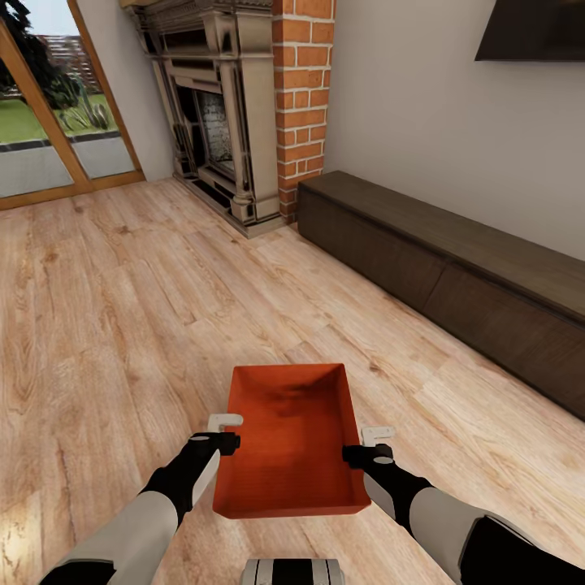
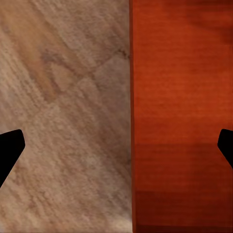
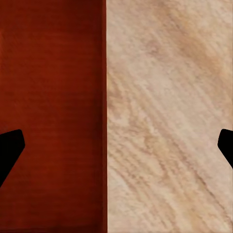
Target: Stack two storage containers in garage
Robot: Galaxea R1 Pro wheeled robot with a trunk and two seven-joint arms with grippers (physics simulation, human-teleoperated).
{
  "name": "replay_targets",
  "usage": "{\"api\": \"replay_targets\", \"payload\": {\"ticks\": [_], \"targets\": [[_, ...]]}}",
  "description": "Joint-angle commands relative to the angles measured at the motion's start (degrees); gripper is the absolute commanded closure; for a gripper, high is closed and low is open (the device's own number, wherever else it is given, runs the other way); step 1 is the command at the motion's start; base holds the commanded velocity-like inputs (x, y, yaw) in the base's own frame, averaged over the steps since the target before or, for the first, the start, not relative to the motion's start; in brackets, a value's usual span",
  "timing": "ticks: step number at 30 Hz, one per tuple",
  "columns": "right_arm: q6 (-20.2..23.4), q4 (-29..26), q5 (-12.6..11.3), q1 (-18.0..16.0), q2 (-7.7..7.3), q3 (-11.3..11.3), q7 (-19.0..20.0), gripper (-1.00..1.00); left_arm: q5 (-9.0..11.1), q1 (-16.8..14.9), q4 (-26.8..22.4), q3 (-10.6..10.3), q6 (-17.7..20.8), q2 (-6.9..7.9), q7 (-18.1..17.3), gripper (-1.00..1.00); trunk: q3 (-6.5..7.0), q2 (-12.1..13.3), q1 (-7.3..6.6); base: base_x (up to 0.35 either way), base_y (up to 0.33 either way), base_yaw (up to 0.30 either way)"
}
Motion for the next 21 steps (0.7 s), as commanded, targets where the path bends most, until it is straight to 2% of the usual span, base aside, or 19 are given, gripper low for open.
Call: {"api": "replay_targets", "payload": {"ticks": [1, 5, 21], "targets": [[-0.19, -0.01, -0.60, -0.03, 0.00, 0.48, -0.21, -1.00, -0.21, 0.00, -0.11, 0.03, 0.34, -0.03, 0.13, -1.00, -0.22, -0.43, 0.21, 0.000, 0.000, 0.000], [-0.19, -0.01, -0.62, -0.03, 0.00, 0.48, -0.21, -1.00, -0.22, 0.00, -0.11, 0.02, 0.33, -0.04, 0.14, -1.00, -0.94, -2.04, 1.09, 0.000, 0.000, 0.000], [-0.19, -0.01, -0.60, -0.03, 0.00, 0.48, -0.21, -1.00, -0.22, 0.00, -0.11, 0.04, 0.33, -0.04, 0.14, -1.00, -0.94, -2.04, 1.09, 0.000, 0.000, 0.000]]}}
